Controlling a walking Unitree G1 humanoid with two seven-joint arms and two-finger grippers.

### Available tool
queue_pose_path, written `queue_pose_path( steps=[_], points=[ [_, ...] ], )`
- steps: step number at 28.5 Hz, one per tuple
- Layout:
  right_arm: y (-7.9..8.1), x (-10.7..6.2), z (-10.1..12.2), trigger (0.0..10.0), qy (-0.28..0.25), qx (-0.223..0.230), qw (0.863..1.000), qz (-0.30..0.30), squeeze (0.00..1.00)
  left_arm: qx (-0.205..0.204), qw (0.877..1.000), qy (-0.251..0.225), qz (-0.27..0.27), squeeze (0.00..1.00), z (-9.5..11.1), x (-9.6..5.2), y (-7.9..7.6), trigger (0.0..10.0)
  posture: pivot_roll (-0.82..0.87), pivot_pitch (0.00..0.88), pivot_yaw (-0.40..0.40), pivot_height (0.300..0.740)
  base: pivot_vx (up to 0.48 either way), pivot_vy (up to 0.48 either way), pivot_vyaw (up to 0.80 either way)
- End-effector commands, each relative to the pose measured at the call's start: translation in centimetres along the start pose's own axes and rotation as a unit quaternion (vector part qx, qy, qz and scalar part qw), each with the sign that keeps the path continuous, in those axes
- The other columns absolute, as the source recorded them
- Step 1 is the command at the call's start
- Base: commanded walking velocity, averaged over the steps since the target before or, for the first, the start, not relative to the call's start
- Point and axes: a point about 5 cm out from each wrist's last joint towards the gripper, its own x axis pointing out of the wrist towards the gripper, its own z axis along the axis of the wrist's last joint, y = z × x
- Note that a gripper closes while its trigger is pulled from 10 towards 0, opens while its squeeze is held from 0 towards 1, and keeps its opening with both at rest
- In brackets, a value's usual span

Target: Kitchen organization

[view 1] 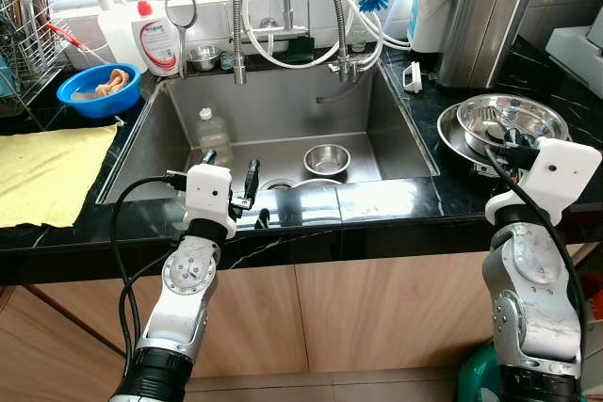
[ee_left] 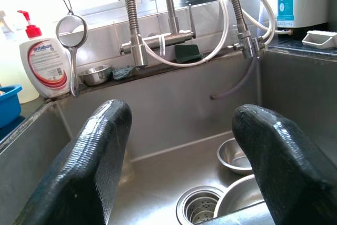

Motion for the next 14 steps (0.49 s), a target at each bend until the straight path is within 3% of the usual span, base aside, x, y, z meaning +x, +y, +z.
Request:
queue_pose_path(
  steps=[1,14],
  points=[
    [0.58,0.19,0.34,10.0,-0.007,0.008,1.0,0.01,0.0,0.008,1.0,0.004,0.002,0.0,0.04,0.13,0.35,10.0,-0.15,0.0,0.115,0.74,0.0,0.0,0.0],
    [1.41,0.28,0.61,10.0,-0.018,0.018,0.999,0.031,0.0,0.01,1.0,0.004,0.002,0.0,0.02,0.1,0.42,10.0,-0.15,0.0,0.115,0.74,0.0,0.0,0.0]
  ],
)
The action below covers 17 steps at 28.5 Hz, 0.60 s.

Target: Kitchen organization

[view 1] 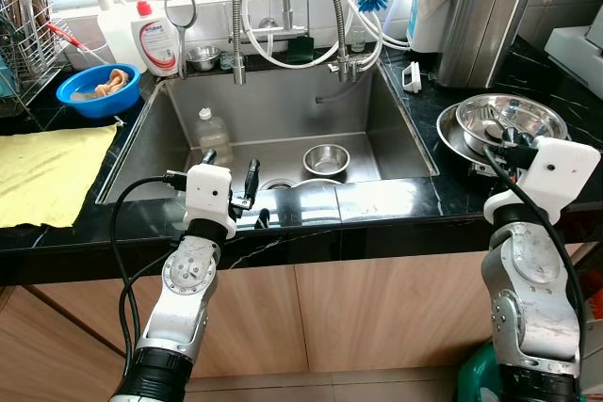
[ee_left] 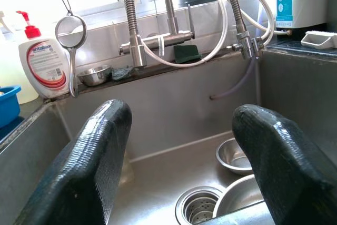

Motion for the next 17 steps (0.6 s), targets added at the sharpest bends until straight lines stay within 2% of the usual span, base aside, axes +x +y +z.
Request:
queue_pose_path(
  steps=[1,17],
  points=[
    [1.08,0.19,0.48,10.0,-0.011,0.013,1.0,0.022,0.0,0.01,1.0,0.004,0.002,0.0,0.02,0.1,0.41,10.0,-0.15,0.0,0.115,0.74,0.0,0.0,0.0],
    [1.71,0.23,1.25,10.0,-0.037,0.031,0.998,0.037,0.0,0.011,1.0,0.001,0.003,0.0,0.11,0.2,0.38,10.0,-0.15,0.0,0.115,0.74,0.0,0.0,0.0]
  ],
)
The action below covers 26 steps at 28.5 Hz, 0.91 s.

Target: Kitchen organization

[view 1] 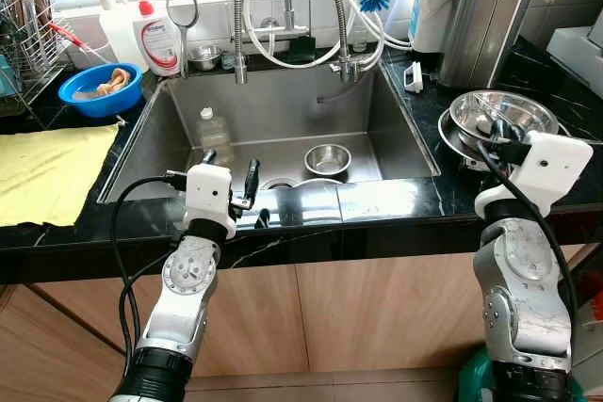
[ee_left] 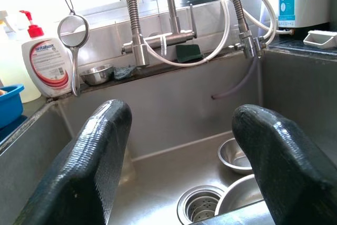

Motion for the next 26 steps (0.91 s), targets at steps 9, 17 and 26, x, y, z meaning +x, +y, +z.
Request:
queue_pose_path(
  steps=[9,17,26],
  points=[
    [1.0,0.2,0.6,10.0,-0.018,0.011,1.0,0.018,0.0,0.013,1.0,0.002,0.004,0.0,0.1,0.1,0.5,10.0,-0.14,0.0,0.115,0.74,0.0,0.0,0.0],
    [1.0,0.2,0.6,10.0,-0.018,0.011,1.0,0.018,0.0,0.012,1.0,0.003,0.002,0.0,0.0,0.1,0.3,10.0,-0.14,0.0,0.116,0.74,0.0,0.0,0.0],
    [4.2,1.3,0.6,10.0,0.011,0.038,0.994,0.102,0.0,0.012,1.0,0.002,0.001,0.0,0.1,0.2,0.2,10.0,-0.15,0.0,0.115,0.74,0.0,0.0,0.0]
  ],
)
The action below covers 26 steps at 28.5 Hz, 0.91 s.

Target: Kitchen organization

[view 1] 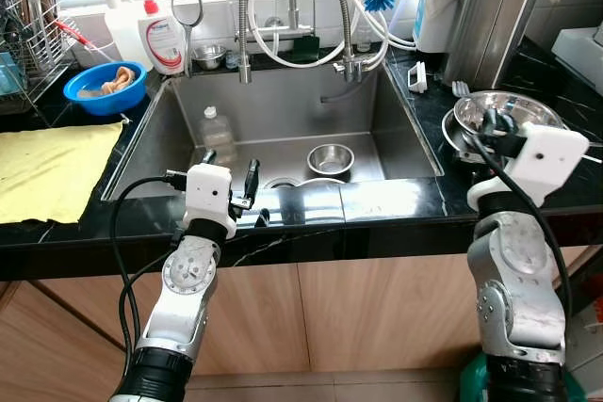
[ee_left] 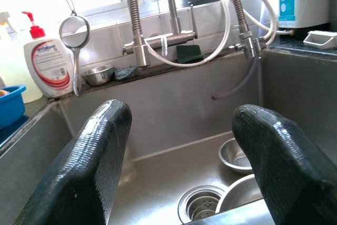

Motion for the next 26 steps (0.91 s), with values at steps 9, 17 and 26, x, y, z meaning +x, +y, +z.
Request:
queue_pose_path(
  steps=[9,17,26],
  points=[
    [3.7,2.0,0.0,10.0,0.04,-0.041,0.987,0.152,0.0,0.012,1.0,0.002,0.008,0.0,0.0,0.3,0.4,10.0,-0.14,0.0,0.105,0.74,0.0,0.0,0.0],
    [3.0,3.5,-3.5,10.0,0.154,-0.079,0.972,0.159,0.0,0.009,1.0,0.0,0.01,0.0,0.1,0.4,0.3,10.0,-0.14,0.0,0.099,0.74,0.0,0.0,0.0],
    [2.9,4.8,-3.9,10.0,0.166,-0.08,0.969,0.165,0.0,0.009,1.0,-0.003,0.013,0.0,0.1,0.5,0.3,10.0,-0.14,0.0,0.091,0.74,0.0,0.0,0.0]
  ],
)
